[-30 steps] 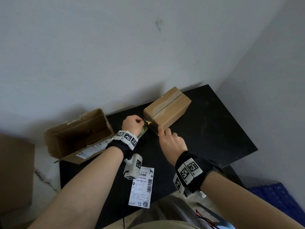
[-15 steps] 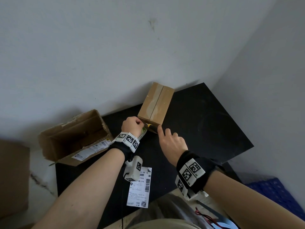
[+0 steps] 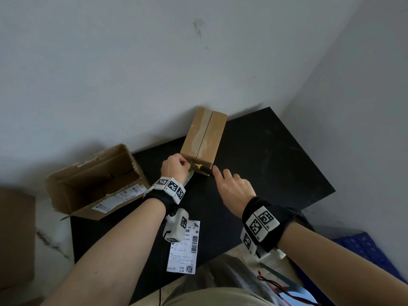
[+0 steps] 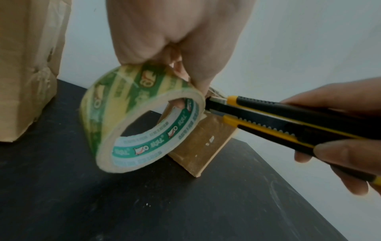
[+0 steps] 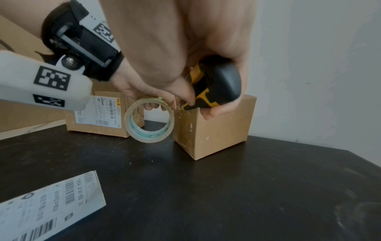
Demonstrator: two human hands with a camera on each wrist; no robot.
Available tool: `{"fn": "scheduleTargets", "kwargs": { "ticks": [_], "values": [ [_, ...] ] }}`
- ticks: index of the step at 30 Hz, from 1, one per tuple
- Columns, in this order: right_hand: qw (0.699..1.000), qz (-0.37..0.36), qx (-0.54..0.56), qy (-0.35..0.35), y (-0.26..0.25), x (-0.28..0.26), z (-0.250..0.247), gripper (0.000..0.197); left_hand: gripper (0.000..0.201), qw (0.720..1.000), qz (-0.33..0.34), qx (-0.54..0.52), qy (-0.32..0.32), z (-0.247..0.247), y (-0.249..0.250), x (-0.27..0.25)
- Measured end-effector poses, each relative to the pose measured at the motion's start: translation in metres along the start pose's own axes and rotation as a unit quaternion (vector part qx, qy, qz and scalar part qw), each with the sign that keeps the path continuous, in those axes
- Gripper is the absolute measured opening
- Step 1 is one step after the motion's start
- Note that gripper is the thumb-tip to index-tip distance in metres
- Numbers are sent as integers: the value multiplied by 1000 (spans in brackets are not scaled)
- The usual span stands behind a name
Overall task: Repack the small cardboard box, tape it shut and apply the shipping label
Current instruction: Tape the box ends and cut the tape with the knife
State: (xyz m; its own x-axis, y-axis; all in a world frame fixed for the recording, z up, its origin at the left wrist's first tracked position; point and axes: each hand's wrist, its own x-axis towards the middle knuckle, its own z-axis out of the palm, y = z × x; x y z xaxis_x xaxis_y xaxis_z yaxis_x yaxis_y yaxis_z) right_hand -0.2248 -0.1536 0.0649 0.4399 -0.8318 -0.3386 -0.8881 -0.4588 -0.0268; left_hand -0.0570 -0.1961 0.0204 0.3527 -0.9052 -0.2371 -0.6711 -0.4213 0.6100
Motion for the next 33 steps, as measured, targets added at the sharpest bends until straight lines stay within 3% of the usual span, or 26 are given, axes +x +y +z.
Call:
{"fn": "scheduleTargets", "kwargs": {
  "ticks": [7,15,20,24,33],
  "values": [
    [1000,-5,8,11,10,-4,4,75,11,1000,11,-12,-12,-1,0,-3],
    [999,1,45,9,19,-8,9,68,8,999,-8,-34,-7,2,0,-4],
    [996,33,85,7,25,-11,25,41,13,998,-20,-57,-9,0,-7,-5],
    [976,47,203,-68,19,4,44,27,14,996,-23,-86,-25,2,-12,-4],
    [943,46,302,-131,3,34,86,39,12,990,-34,-133,-24,4,-20,0]
  ]
}}
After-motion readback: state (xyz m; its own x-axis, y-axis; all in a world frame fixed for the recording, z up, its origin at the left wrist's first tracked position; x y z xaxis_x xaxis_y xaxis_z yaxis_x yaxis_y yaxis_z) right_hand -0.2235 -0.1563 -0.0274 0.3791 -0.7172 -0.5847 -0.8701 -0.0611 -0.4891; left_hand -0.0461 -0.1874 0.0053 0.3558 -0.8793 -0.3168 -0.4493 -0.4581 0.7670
